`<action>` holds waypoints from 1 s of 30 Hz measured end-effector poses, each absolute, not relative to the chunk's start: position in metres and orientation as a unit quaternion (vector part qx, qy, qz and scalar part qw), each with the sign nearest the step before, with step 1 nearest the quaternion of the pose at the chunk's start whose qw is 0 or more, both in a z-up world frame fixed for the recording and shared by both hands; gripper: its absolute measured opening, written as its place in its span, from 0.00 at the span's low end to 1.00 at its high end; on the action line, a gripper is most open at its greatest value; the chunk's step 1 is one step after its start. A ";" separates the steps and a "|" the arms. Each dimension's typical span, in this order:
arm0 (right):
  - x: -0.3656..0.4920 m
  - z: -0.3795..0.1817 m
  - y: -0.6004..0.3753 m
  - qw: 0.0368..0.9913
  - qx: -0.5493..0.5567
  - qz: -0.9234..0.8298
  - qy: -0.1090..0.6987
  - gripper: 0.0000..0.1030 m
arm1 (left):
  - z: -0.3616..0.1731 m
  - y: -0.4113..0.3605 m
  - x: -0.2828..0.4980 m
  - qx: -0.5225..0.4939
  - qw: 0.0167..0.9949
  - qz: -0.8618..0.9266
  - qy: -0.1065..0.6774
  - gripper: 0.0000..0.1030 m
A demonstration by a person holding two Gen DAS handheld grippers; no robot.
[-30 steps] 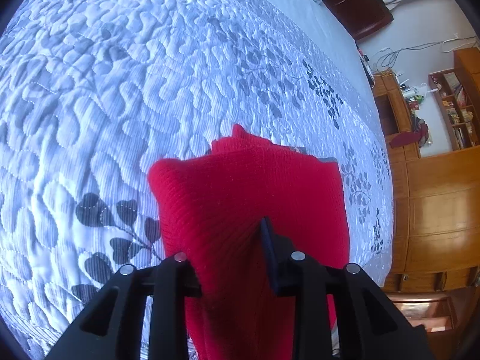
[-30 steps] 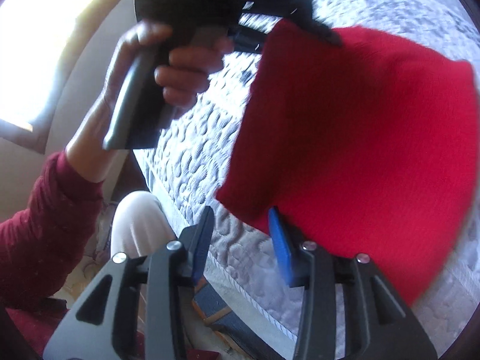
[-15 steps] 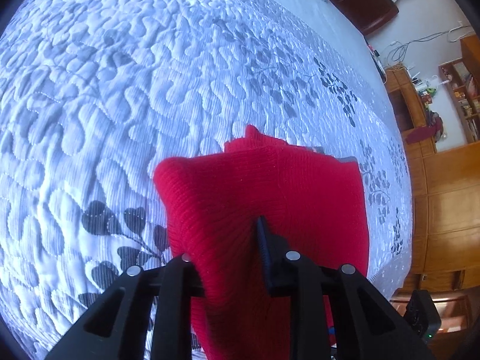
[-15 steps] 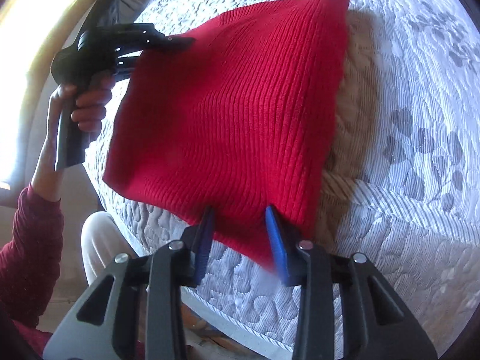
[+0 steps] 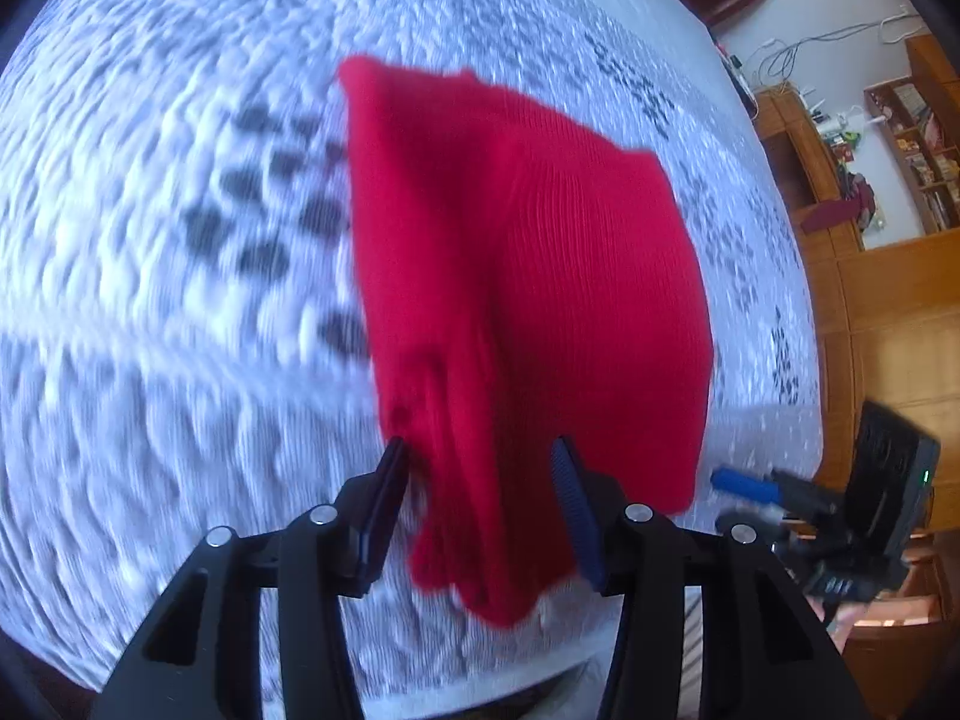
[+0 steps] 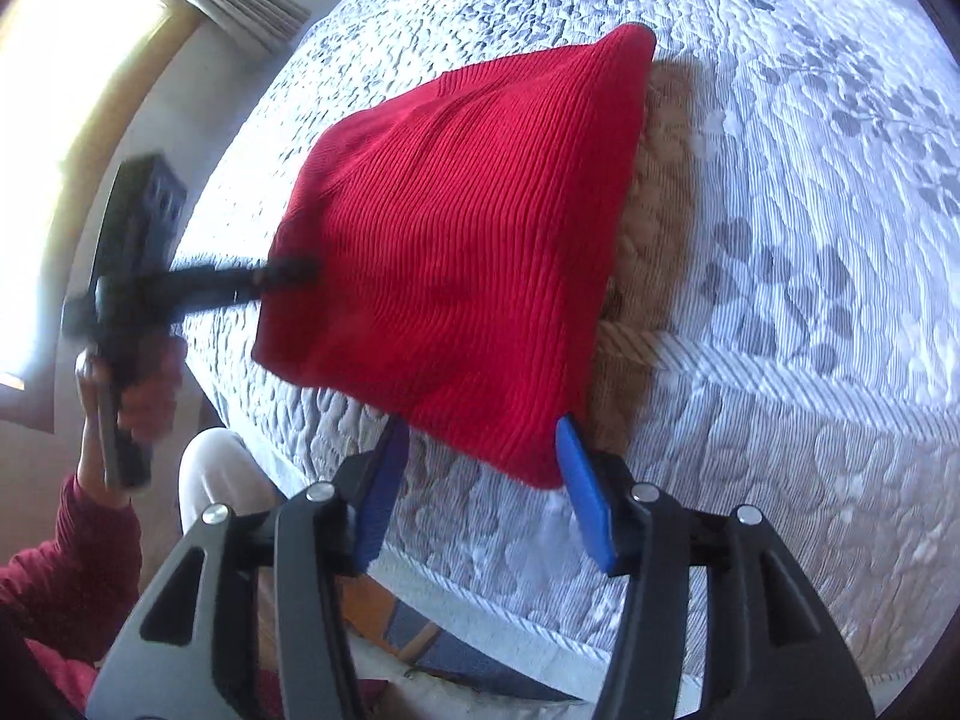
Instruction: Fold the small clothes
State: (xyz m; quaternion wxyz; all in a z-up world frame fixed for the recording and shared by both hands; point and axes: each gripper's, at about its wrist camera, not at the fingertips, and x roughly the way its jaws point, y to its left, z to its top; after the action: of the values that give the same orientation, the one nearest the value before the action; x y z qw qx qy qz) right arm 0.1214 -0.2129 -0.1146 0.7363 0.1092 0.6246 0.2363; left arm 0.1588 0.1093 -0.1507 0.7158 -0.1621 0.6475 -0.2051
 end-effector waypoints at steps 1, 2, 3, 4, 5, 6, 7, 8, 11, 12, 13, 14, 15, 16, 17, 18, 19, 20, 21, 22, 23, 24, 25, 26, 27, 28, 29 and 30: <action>0.121 -0.116 -0.215 0.735 0.112 0.235 0.626 0.50 | -0.152 0.109 0.151 -0.162 0.716 -0.204 0.648 0.48; 0.119 -0.118 -0.214 0.733 0.115 0.234 0.628 0.50 | -0.152 0.108 0.144 -0.161 0.716 -0.202 0.649 0.48; 0.118 -0.120 -0.211 0.732 0.118 0.231 0.630 0.50 | -0.154 0.107 0.138 -0.160 0.715 -0.204 0.650 0.48; 0.116 -0.122 -0.208 0.731 0.120 0.227 0.632 0.50 | -0.155 0.107 0.133 -0.159 0.716 -0.203 0.648 0.49; 0.115 -0.124 -0.210 0.731 0.123 0.222 0.634 0.50 | -0.155 0.106 0.129 -0.158 0.719 -0.198 0.647 0.49; 0.114 -0.125 -0.213 0.730 0.125 0.217 0.636 0.51 | -0.155 0.106 0.128 -0.157 0.721 -0.195 0.646 0.49; 0.113 -0.127 -0.216 0.728 0.129 0.214 0.638 0.52 | -0.155 0.106 0.128 -0.157 0.722 -0.193 0.645 0.49; 0.113 -0.129 -0.219 0.725 0.136 0.212 0.641 0.53 | -0.156 0.106 0.129 -0.161 0.722 -0.191 0.645 0.47; 0.116 -0.135 -0.224 0.717 0.149 0.209 0.648 0.54 | -0.158 0.104 0.131 -0.160 0.725 -0.186 0.644 0.36; 0.117 -0.138 -0.223 0.713 0.150 0.209 0.653 0.54 | -0.160 0.103 0.131 -0.153 0.726 -0.181 0.646 0.34; 0.118 -0.141 -0.221 0.710 0.151 0.210 0.655 0.54 | -0.161 0.103 0.132 -0.155 0.725 -0.179 0.647 0.32; 0.121 -0.144 -0.219 0.705 0.153 0.213 0.659 0.54 | -0.162 0.103 0.133 -0.157 0.724 -0.178 0.647 0.30; 0.124 -0.146 -0.216 0.700 0.157 0.216 0.662 0.54 | -0.163 0.102 0.133 -0.159 0.724 -0.176 0.648 0.29; 0.126 -0.149 -0.213 0.695 0.161 0.218 0.666 0.54 | -0.163 0.103 0.133 -0.159 0.724 -0.176 0.648 0.27; 0.129 -0.152 -0.211 0.689 0.166 0.220 0.671 0.54 | -0.162 0.102 0.133 -0.156 0.724 -0.177 0.648 0.26; 0.131 -0.155 -0.208 0.686 0.165 0.219 0.675 0.54 | -0.162 0.103 0.132 -0.154 0.724 -0.177 0.648 0.25; 0.133 -0.157 -0.206 0.684 0.162 0.216 0.677 0.46 | -0.161 0.104 0.132 -0.151 0.724 -0.178 0.649 0.24; 0.133 -0.159 -0.206 0.683 0.160 0.214 0.679 0.39 | -0.160 0.105 0.132 -0.148 0.724 -0.179 0.650 0.23; 0.134 -0.160 -0.206 0.682 0.161 0.214 0.681 0.25 | -0.159 0.104 0.133 -0.144 0.723 -0.180 0.651 0.22; 0.135 -0.158 -0.209 0.680 0.167 0.219 0.680 0.18 | -0.158 0.104 0.135 -0.141 0.723 -0.181 0.652 0.21; 0.136 -0.155 -0.211 0.678 0.175 0.225 0.677 0.16 | -0.156 0.104 0.136 -0.140 0.722 -0.183 0.653 0.20; 0.135 -0.150 -0.214 0.677 0.185 0.233 0.673 0.14 | -0.154 0.104 0.137 -0.138 0.722 -0.183 0.653 0.19; 0.134 -0.144 -0.217 0.677 0.194 0.241 0.667 0.14 | -0.151 0.104 0.139 -0.136 0.724 -0.184 0.651 0.18; 0.132 -0.133 -0.220 0.684 0.193 0.252 0.656 0.13 | -0.147 0.105 0.139 -0.134 0.727 -0.187 0.647 0.17; 0.131 -0.128 -0.220 0.690 0.186 0.255 0.652 0.13 | -0.144 0.106 0.140 -0.131 0.730 -0.192 0.643 0.17; 0.130 -0.123 -0.220 0.694 0.174 0.256 0.650 0.12 | -0.144 0.106 0.140 -0.126 0.731 -0.195 0.642 0.17; 0.130 -0.122 -0.218 0.697 0.157 0.255 0.652 0.12 | -0.147 0.106 0.140 -0.120 0.729 -0.195 0.645 0.17; 0.129 -0.126 -0.215 0.696 0.144 0.251 0.657 0.12 | -0.152 0.106 0.140 -0.114 0.727 -0.191 0.650 0.17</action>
State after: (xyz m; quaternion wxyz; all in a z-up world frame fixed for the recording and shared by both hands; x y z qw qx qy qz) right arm 0.1290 -0.2147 -0.1255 0.6964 0.1443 0.6565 0.2512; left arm 0.1402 0.1060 -0.1521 0.7267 -0.1140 0.6499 -0.1913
